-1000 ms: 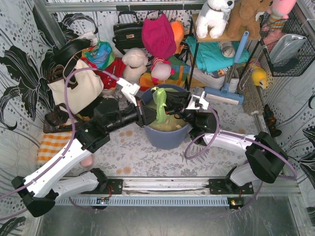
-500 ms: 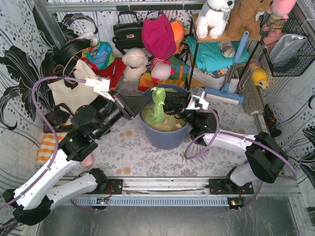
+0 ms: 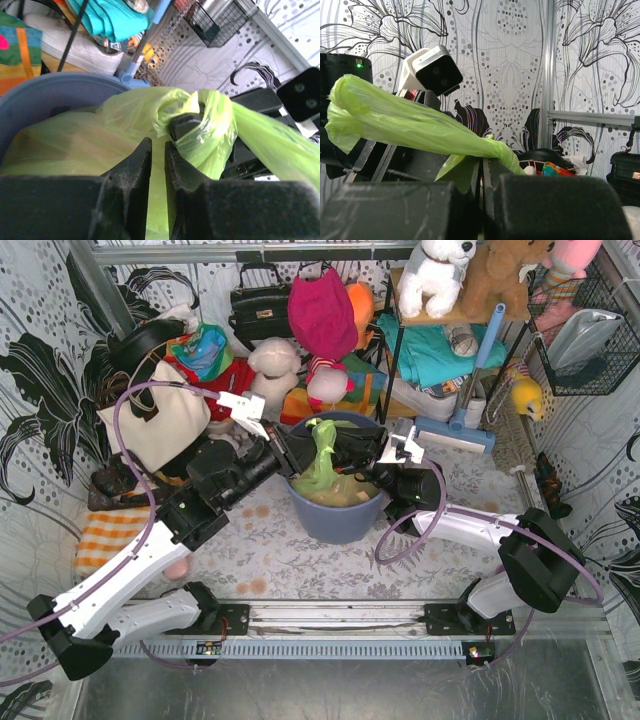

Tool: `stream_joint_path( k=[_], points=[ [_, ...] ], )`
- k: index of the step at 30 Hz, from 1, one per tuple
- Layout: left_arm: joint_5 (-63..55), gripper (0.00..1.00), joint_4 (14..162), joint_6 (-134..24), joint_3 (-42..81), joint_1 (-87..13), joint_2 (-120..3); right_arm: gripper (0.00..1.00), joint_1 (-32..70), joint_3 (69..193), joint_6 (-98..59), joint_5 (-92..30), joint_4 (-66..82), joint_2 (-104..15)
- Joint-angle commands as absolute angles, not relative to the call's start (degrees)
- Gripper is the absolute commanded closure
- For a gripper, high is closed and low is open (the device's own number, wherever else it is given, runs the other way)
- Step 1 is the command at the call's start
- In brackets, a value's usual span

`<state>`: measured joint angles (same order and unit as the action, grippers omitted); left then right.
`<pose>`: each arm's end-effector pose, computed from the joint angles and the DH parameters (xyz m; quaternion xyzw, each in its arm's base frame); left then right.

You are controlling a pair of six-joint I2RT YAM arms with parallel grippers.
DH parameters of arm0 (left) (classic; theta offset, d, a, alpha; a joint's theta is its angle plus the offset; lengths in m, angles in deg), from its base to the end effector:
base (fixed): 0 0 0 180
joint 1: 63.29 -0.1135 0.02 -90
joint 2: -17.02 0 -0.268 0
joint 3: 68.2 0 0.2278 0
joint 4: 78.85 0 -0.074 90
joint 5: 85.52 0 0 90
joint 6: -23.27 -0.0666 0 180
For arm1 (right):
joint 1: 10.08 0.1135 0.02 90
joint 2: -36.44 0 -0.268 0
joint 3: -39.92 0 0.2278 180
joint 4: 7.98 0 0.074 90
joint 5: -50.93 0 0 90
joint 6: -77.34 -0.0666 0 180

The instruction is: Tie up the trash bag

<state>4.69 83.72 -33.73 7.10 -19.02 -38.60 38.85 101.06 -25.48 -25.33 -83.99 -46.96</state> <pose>0.1603 -0.1559 0.4169 0.0667 0.6899 -0.4491 0.5639 0.1734 0.2230 0.4053 -0.2038 0.2584 0.5161 0.7907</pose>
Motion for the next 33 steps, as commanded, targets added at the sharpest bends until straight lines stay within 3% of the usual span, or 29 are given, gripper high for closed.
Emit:
stream_joint_path(
  k=[1, 16, 19, 25, 33],
  points=[
    [-5.5, 0.75, 91.96, -37.42, 5.24, -18.91, -37.49, 1.0, 39.05, 102.64, -26.77, -24.52, -89.03, -45.74],
    [6.13, 0.72, 93.33, -49.3, 0.63, -18.99, -31.26, 1.0, 39.05, 102.26, -27.56, -23.81, -89.03, -45.21],
    [5.21, 0.67, 93.6, -52.42, 0.79, -18.99, -29.48, 1.0, 39.05, 102.3, -27.69, -23.45, -89.03, -45.21],
    [11.24, 0.66, 86.1, -53.24, 8.63, -19.04, -30.48, 1.0, 39.01, 102.1, -27.44, -22.81, -88.68, -45.19],
    [6.78, 0.63, 75.22, -52.87, 22.32, -18.99, -38.31, 1.0, 39.05, 102.43, -27.53, -23.03, -88.5, -45.7]
  ],
)
